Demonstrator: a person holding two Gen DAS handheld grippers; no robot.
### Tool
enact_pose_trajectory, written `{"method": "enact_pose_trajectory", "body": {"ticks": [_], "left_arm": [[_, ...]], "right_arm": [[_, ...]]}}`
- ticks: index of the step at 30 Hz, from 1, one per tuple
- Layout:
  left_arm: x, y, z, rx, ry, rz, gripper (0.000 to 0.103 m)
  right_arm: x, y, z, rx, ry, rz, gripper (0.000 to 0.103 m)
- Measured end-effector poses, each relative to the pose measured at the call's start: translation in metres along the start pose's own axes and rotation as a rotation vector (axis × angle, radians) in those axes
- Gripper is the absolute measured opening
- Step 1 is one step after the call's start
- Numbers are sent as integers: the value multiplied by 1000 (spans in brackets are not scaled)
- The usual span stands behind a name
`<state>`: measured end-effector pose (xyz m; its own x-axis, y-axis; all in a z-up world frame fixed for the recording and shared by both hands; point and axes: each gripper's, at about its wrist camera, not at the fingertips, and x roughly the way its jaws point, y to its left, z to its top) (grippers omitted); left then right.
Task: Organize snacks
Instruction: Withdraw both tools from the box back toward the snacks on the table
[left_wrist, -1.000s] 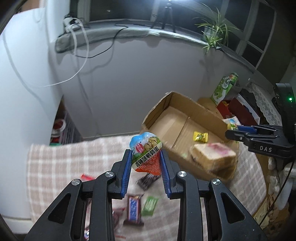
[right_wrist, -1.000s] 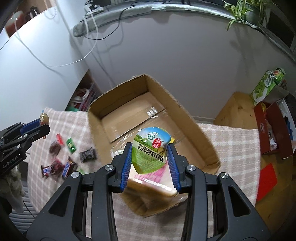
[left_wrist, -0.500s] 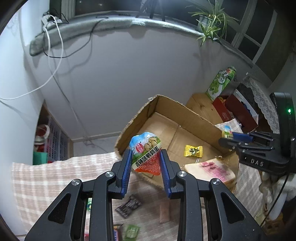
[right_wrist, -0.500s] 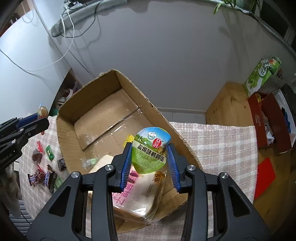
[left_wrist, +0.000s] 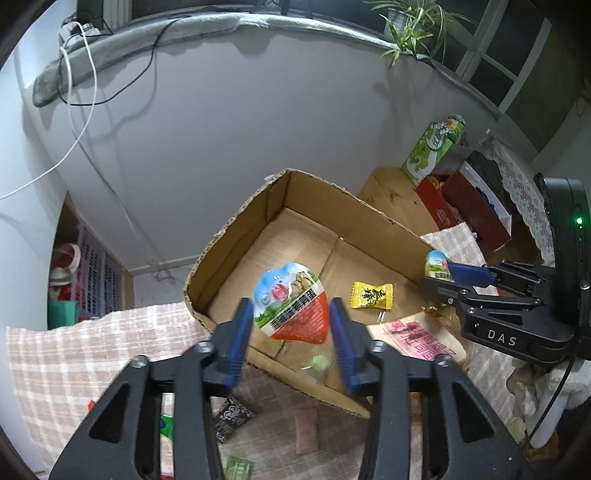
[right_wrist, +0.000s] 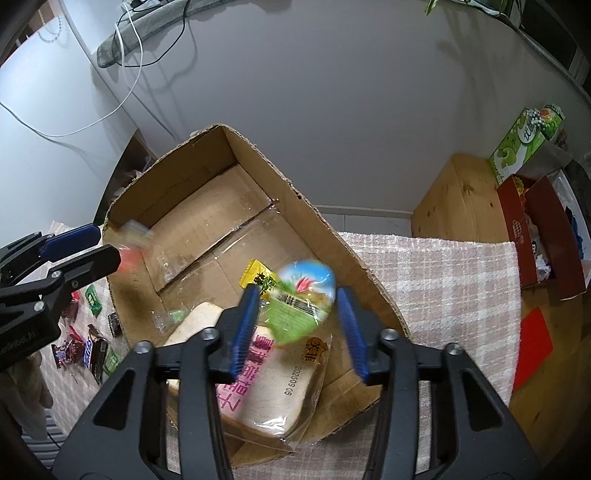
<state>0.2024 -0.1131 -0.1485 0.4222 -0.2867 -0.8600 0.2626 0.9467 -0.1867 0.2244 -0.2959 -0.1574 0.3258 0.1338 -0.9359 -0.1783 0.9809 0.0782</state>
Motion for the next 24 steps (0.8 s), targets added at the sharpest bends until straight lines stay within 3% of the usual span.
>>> {"method": "enact_pose_trajectory", "body": {"ticks": [14, 24], "left_arm": [[-19, 7, -1, -17, -34, 0, 46], [-61, 34, -9, -66, -109, 22, 46]], "right_arm": [[-21, 15, -4, -24, -28, 9, 63], [-51, 45, -11, -72, -72, 61, 63]]}}
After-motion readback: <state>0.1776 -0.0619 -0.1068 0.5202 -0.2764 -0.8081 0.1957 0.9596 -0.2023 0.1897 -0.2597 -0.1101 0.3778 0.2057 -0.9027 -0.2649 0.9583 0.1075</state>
